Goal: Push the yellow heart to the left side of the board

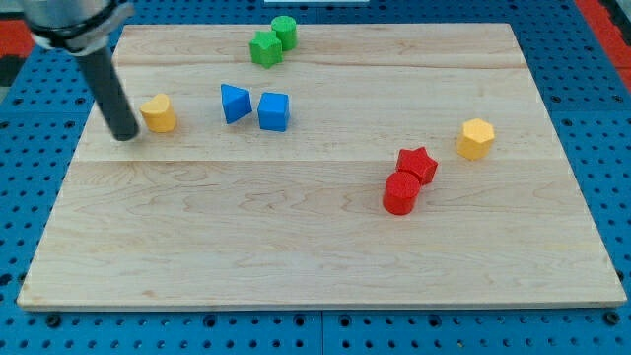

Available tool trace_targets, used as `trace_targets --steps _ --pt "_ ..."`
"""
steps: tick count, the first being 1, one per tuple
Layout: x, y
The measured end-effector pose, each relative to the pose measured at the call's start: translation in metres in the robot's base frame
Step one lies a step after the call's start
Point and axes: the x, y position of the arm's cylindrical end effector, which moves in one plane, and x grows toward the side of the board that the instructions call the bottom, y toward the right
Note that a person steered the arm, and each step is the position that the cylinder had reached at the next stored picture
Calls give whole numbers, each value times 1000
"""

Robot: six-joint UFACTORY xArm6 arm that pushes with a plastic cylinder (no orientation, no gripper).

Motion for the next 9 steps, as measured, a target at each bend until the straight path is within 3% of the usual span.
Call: trace_targets --steps 1,2,3,5,7,8,9 --pt "-32 -31" --pt "-28 35" --pt "-16 144" --pt "-4 270" --pt "-8 156" --pt "26 180" --pt "25 250"
